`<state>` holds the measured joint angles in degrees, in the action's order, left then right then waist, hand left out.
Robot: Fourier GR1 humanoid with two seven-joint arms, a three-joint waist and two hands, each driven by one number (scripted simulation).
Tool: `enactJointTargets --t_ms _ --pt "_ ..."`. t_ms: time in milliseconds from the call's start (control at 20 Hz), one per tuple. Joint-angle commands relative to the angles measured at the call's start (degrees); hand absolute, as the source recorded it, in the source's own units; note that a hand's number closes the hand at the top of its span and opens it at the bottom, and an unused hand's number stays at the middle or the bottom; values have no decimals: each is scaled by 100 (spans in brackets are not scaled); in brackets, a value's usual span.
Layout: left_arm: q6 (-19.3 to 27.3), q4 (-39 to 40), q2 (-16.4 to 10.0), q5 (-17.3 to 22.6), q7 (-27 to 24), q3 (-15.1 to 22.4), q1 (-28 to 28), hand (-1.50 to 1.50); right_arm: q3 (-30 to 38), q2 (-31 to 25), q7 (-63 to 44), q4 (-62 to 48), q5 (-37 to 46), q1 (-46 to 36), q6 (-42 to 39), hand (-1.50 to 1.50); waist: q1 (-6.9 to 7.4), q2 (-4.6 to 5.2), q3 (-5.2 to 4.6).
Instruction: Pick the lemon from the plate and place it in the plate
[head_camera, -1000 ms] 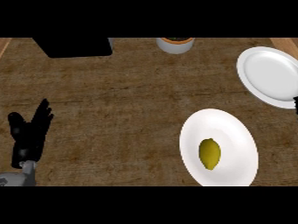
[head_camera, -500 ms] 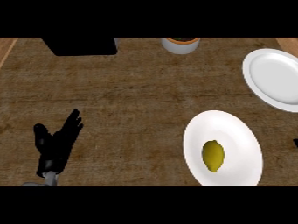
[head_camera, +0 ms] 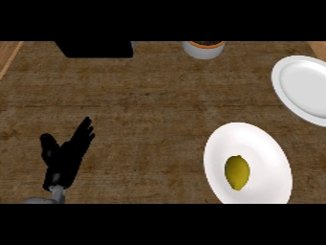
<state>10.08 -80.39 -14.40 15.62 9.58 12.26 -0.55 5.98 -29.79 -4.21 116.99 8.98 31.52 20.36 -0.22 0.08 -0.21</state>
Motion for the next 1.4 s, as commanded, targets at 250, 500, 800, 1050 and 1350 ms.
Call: enactJointTargets --t_ms 250,500,800,1050,1350 --pt "-26 271 177 -115 7 0 -281 0 -1119 -522 -3041 1326 1582 -211 -853 -150 42 13 6" --pt "-230 73 94 -51 59 -101 -12 0 -2007 15 -4215 839 2462 -1649 -1253 -150 101 5 16" --pt "-189 -147 188 -188 71 -89 239 0 -2934 863 -4942 375 3677 -1899 -1419 -150 55 -10 17" --pt "-304 152 344 -259 163 -334 -67 0 -2639 1200 -4616 -65 3237 -2075 -1702 -150 12 -10 21" --pt "-282 309 569 -529 60 -347 -137 0 -2972 1671 -4831 -108 3728 -2193 -1781 -150 2 -11 20"
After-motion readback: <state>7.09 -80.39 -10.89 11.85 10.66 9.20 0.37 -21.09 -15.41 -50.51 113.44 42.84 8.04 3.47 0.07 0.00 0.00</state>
